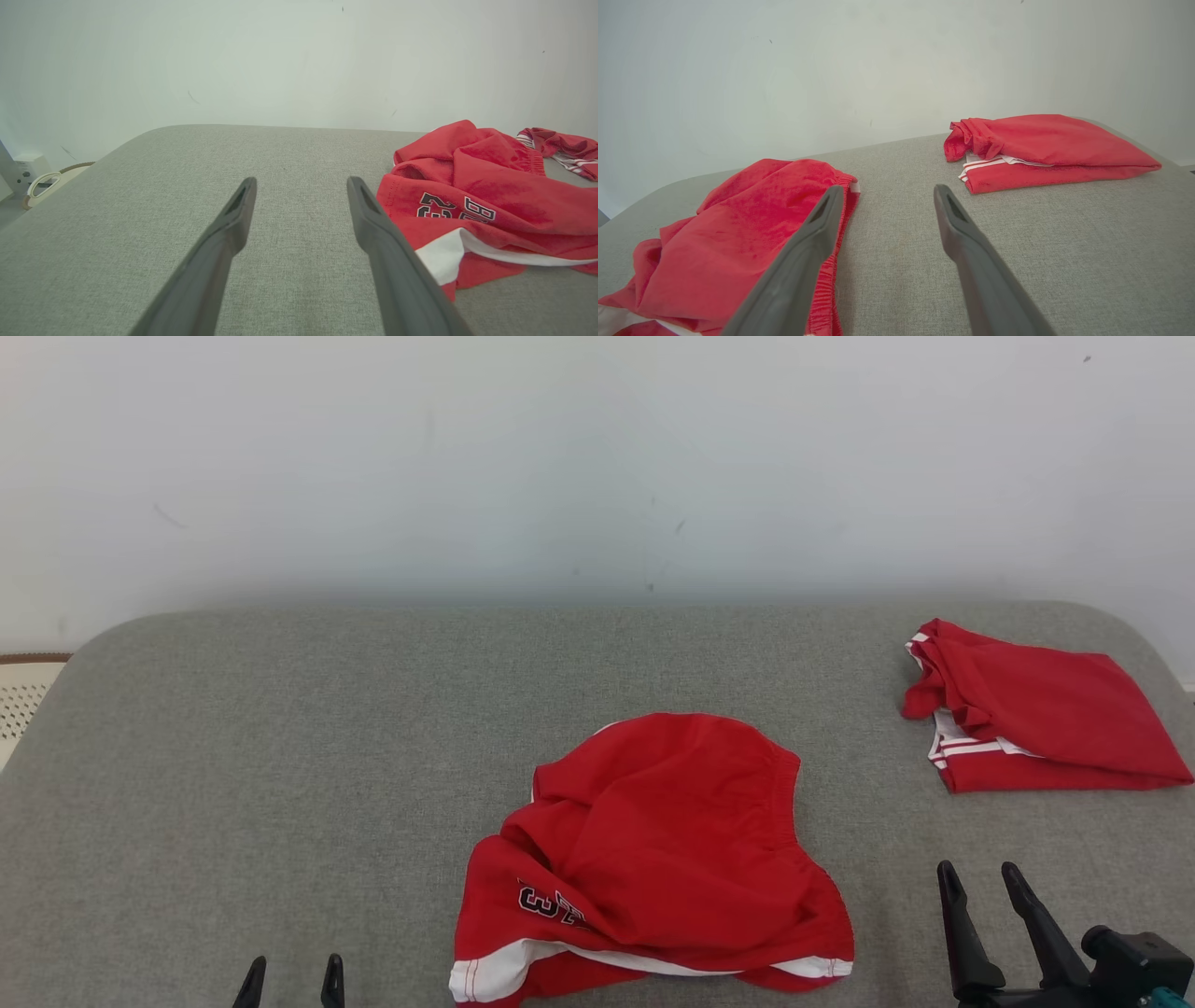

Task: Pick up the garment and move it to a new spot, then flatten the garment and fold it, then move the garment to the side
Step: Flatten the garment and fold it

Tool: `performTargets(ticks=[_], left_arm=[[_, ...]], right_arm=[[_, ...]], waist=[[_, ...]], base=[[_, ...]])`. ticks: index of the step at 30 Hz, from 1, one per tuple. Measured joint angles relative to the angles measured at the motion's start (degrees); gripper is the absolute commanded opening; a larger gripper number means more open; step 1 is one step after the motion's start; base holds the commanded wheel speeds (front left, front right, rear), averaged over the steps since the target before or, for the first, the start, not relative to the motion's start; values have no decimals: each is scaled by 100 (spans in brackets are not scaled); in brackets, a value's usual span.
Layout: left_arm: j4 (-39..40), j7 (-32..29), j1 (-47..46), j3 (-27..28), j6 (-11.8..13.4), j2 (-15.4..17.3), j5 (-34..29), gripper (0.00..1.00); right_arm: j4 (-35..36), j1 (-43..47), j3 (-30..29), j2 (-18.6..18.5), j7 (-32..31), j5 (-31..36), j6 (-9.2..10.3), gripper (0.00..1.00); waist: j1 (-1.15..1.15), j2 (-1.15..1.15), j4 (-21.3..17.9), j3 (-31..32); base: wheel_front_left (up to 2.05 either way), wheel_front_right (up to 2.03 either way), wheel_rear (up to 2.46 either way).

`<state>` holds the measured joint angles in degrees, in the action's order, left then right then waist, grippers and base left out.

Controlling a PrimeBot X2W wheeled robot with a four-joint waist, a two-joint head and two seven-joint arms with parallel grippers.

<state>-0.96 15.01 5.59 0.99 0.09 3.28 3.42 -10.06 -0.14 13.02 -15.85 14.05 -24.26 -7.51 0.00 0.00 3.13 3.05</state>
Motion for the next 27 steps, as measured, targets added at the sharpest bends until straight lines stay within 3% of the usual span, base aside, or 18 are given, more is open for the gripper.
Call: performTargets(ticks=[27], left_arm=[[87,0,23,40,-51,10,54,100]], right_arm=[[46,22,-53,86,-66,170,0,100]], waist=[[1,0,-75,-5]], base=[[0,0,0]])
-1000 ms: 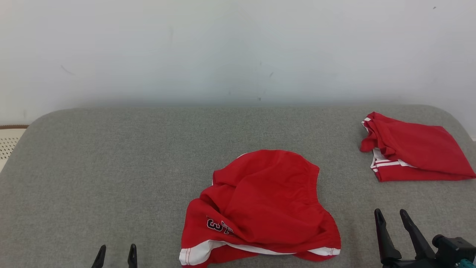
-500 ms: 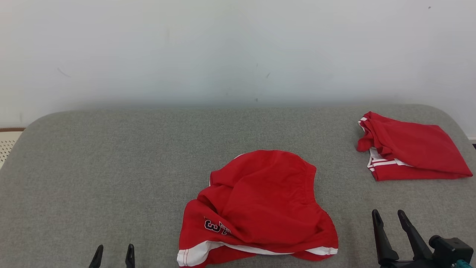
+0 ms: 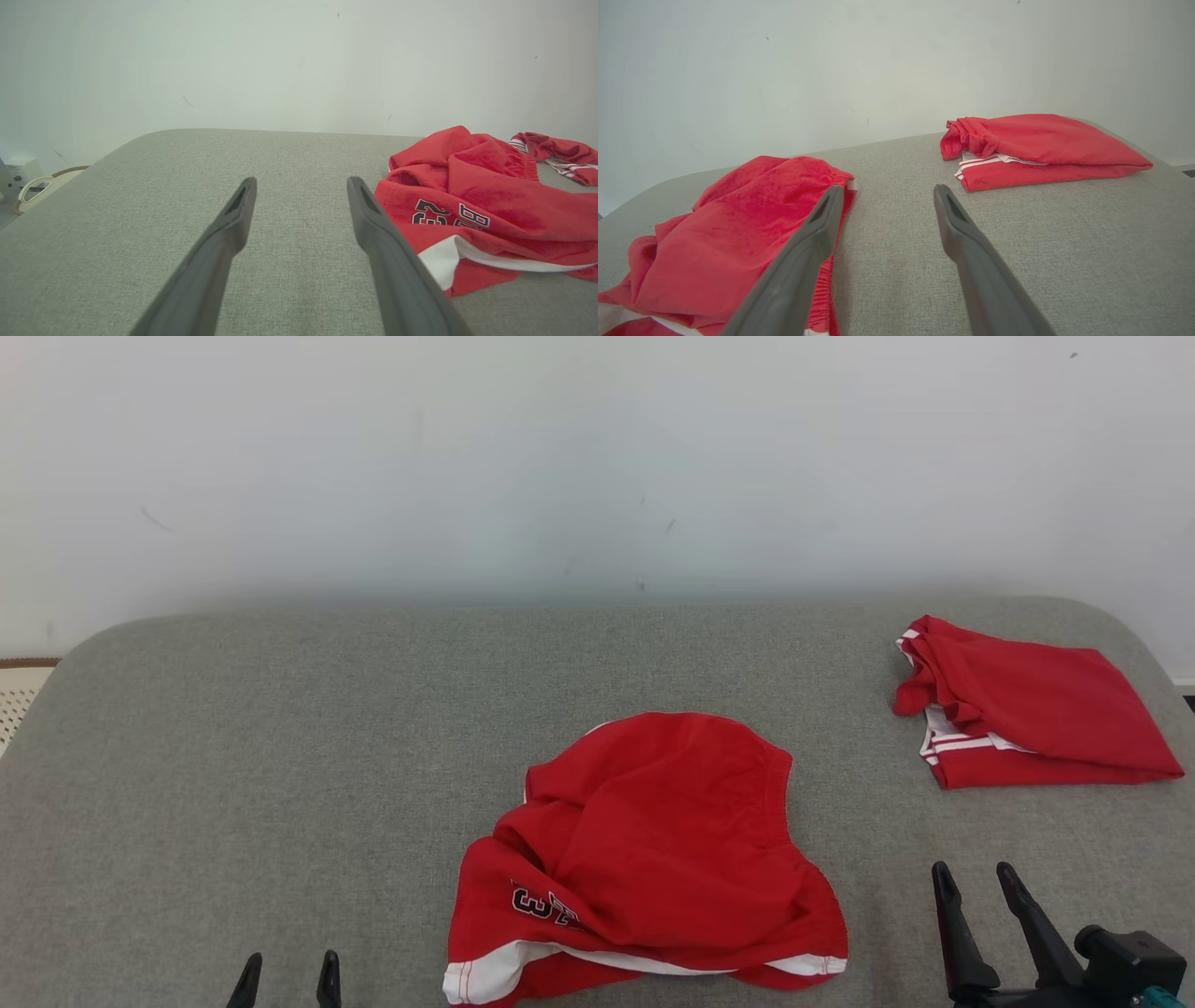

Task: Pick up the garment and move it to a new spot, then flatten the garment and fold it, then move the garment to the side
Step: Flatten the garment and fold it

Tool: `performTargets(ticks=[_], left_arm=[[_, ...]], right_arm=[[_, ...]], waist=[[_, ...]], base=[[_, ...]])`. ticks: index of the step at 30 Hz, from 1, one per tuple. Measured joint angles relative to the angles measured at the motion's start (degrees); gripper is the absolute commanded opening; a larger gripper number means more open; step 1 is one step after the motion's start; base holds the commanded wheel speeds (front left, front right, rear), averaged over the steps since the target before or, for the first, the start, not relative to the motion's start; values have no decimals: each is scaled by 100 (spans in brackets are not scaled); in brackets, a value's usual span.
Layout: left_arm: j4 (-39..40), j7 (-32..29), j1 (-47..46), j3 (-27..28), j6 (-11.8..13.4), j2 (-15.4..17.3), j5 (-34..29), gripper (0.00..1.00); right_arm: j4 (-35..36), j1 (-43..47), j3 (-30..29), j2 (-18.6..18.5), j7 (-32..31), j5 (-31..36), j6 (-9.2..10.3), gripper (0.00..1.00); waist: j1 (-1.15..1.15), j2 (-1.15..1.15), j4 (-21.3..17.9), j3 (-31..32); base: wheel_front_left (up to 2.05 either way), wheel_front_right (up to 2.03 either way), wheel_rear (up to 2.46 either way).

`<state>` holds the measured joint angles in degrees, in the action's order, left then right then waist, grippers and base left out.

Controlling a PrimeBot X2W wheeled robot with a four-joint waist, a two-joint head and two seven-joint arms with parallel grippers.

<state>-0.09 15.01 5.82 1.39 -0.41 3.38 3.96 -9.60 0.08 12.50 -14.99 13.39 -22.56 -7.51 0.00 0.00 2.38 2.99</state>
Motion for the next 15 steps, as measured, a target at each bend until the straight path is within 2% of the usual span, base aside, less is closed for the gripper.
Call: performTargets(ticks=[15], left_arm=[[-32,0,0,-11,-3,-5,-16,100]], right_arm=[[16,27,8,11,-27,43,0,100]], waist=[[0,0,5,5]], base=[[0,0,0]])
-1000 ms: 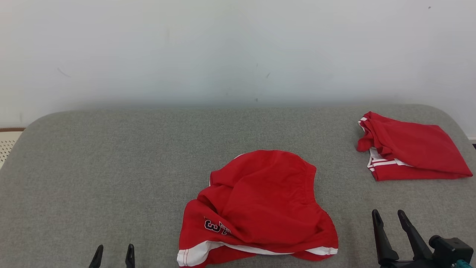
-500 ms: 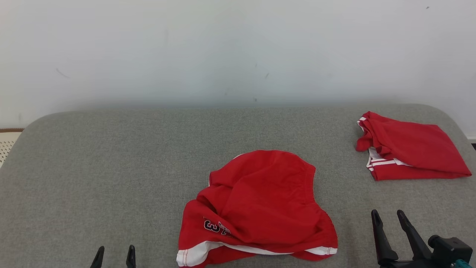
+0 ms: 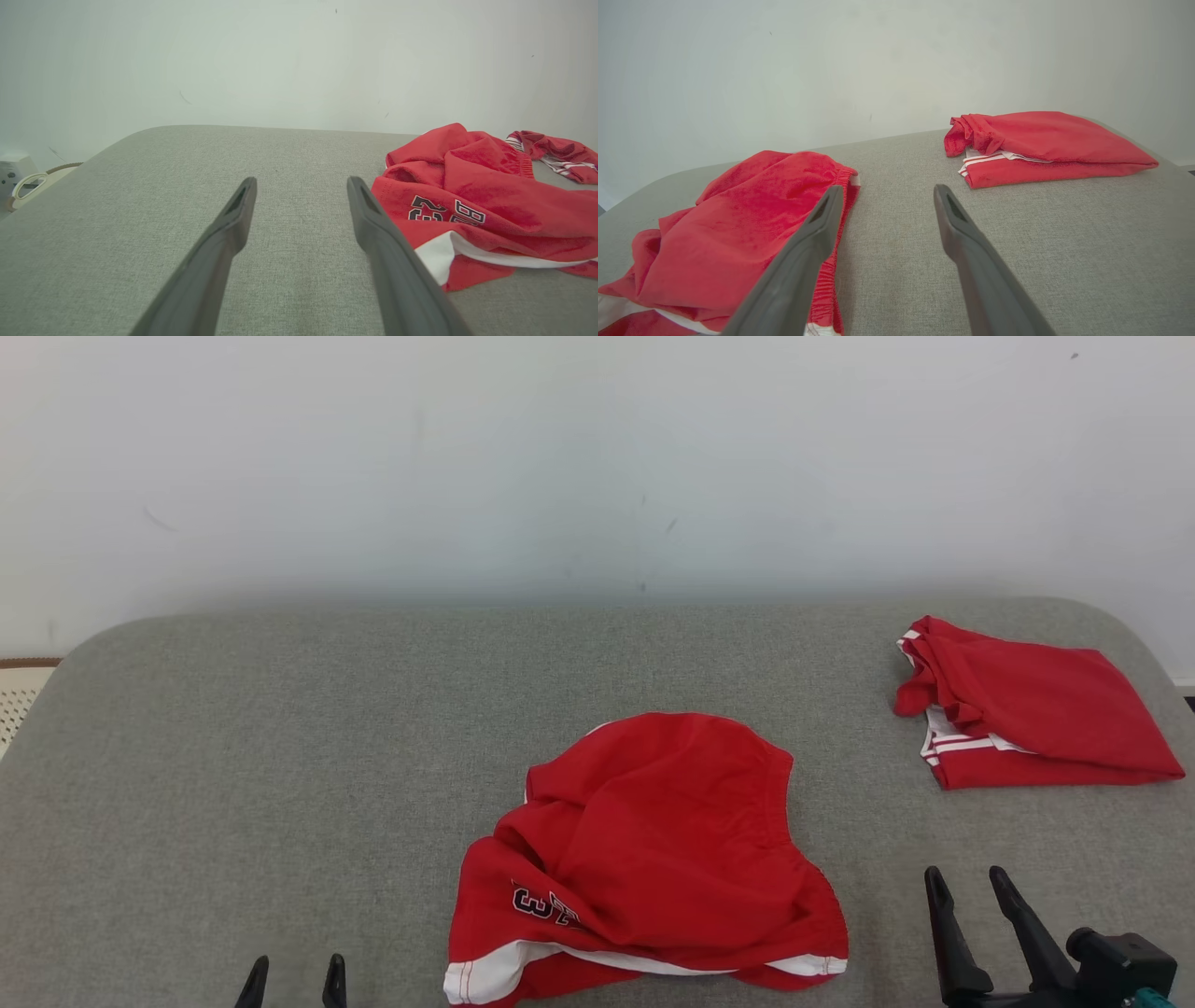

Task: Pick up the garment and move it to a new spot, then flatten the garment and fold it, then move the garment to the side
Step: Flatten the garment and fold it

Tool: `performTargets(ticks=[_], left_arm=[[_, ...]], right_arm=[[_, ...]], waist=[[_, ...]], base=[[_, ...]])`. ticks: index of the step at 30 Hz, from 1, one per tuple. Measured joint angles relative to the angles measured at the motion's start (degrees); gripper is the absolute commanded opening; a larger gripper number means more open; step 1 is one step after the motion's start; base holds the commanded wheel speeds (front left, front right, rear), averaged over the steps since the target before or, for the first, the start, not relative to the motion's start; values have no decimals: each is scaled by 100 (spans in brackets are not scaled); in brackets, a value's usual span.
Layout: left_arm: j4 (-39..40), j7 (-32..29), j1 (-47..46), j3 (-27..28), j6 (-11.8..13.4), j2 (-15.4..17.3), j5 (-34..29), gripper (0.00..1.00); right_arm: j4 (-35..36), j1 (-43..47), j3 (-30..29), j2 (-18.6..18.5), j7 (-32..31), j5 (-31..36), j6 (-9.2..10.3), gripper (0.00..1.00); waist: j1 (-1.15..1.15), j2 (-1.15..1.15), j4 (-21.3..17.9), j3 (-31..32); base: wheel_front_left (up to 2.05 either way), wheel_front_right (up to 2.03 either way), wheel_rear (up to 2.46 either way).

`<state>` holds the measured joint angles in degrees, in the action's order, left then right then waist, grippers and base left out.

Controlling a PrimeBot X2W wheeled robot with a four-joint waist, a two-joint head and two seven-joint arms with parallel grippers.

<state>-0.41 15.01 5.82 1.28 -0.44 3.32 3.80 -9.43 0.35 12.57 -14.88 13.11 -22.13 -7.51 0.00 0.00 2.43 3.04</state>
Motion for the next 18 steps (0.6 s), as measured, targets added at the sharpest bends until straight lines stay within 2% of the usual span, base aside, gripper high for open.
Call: performTargets(ticks=[9,18], left_arm=[[-267,0,-25,-328,-310,-18,149,100],[-1063,0,-251,-822,-595,-31,426,100]], right_arm=[[10,2,289,-77,-158,-70,0,100],[-110,21,1084,-372,-463,-266,0,100]], waist=[[0,0,17,-17],[0,0,-59,-101]], base=[[0,0,0],[0,0,0]])
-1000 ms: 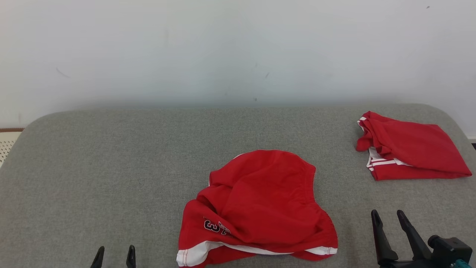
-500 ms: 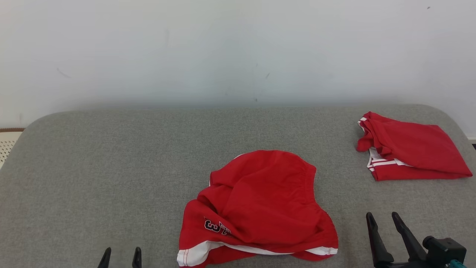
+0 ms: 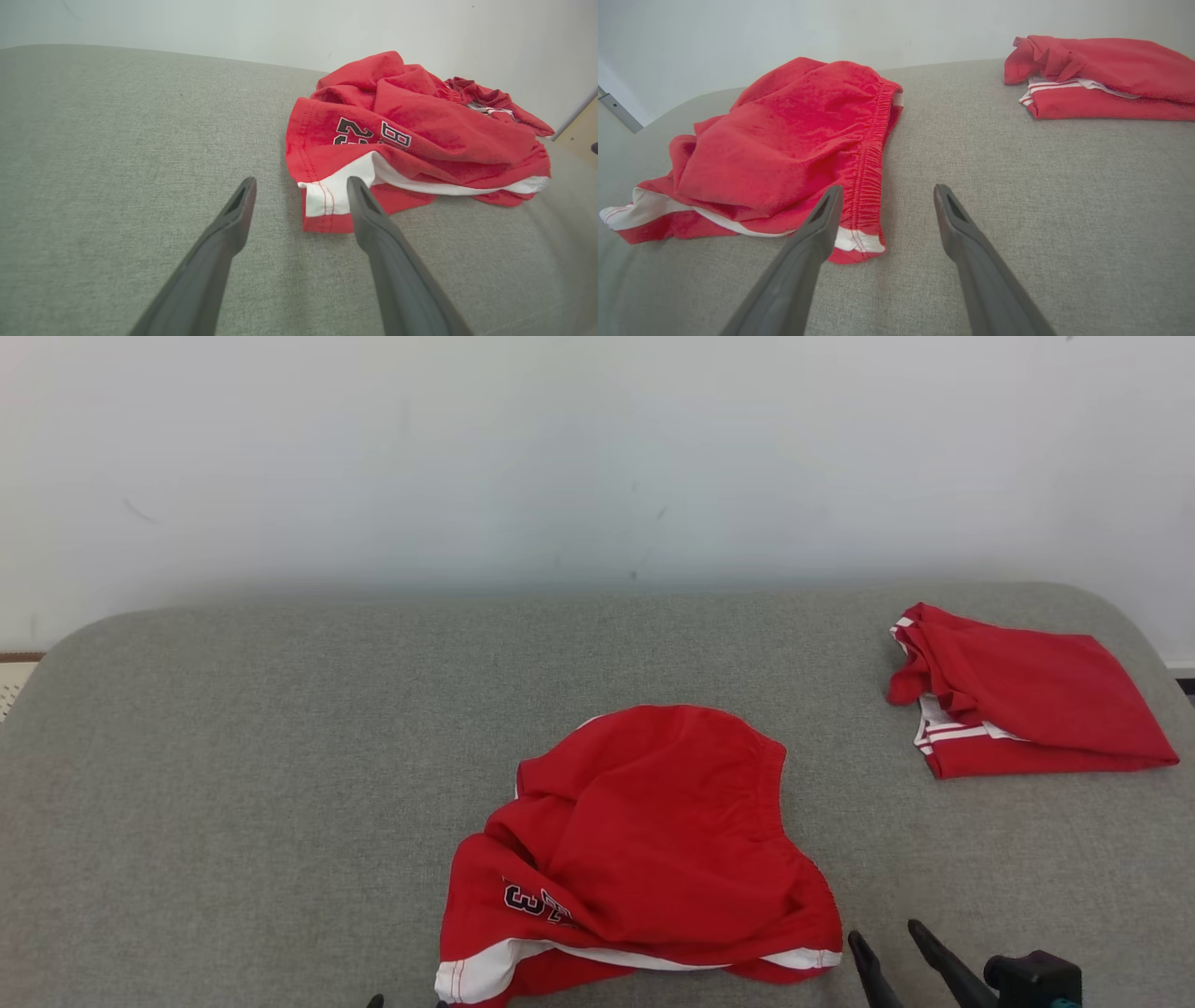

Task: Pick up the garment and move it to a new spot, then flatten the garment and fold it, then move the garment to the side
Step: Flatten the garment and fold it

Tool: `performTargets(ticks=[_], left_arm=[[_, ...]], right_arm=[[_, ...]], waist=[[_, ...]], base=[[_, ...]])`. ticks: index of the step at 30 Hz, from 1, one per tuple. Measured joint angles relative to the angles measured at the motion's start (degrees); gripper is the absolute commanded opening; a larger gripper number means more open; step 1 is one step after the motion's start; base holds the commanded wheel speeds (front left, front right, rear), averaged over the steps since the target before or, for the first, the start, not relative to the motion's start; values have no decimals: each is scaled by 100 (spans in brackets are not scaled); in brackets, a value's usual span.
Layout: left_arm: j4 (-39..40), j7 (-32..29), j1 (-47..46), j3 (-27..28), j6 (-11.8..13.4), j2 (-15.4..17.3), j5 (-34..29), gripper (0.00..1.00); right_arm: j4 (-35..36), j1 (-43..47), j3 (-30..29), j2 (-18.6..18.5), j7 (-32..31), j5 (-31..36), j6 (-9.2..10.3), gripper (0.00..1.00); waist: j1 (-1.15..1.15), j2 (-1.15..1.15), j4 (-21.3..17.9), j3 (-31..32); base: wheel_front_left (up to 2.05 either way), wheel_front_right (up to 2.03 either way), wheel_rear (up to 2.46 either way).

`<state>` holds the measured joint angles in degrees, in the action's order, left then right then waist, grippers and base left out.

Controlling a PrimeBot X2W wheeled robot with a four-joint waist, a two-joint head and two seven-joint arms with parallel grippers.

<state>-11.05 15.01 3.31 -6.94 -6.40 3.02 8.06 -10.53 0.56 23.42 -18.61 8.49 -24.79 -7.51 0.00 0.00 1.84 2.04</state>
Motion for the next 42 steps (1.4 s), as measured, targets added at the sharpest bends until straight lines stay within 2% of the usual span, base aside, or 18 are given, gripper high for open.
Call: performTargets(ticks=[6,17,31,32,33,34,35,36,37,42], left_arm=[[-363,0,-200,-237,-59,-3,193,100],[-949,0,-706,-702,-105,141,352,100],[-1552,0,-1158,-903,-107,253,577,100],[-1613,0,-1198,-1009,-107,256,659,100],[-1667,0,-1209,-1078,-107,249,760,82],[-1713,0,-1218,-1147,-107,235,884,36],[-1791,0,-1250,-1276,-107,243,987,17],[-1845,-1,-1277,-1345,-107,240,1085,0],[-1862,0,-1298,-1383,-107,231,1270,0],[-1656,0,-1421,-1384,-107,344,1365,0]], right_arm=[[-326,-45,421,-124,-36,-178,0,100],[-1239,-731,1216,-60,163,-310,0,100],[-1942,-1269,1783,10,403,-559,0,100],[-2009,-1319,1850,11,422,-608,0,96],[-2041,-1338,1890,16,423,-637,0,75],[-2081,-1357,1926,23,435,-667,0,38],[-2118,-1388,1959,31,439,-695,0,30],[-2147,-1418,2002,35,449,-709,0,15],[-2179,-1443,2052,36,463,-731,0,0],[-2213,-1539,2208,32,523,-872,0,0]], waist=[[0,0,-77,-65],[0,0,-161,-154],[0,0,-143,-200],[0,0,-149,-199],[0,0,-152,-198],[0,0,-152,-198],[0,0,-153,-197],[0,-1,-154,-196],[0,0,-154,-196],[0,0,-148,-180]], base=[[0,0,0],[0,0,0],[0,0,0],[0,0,0],[0,0,0],[0,0,0],[0,0,0],[0,0,0],[0,0,0],[0,0,0]])
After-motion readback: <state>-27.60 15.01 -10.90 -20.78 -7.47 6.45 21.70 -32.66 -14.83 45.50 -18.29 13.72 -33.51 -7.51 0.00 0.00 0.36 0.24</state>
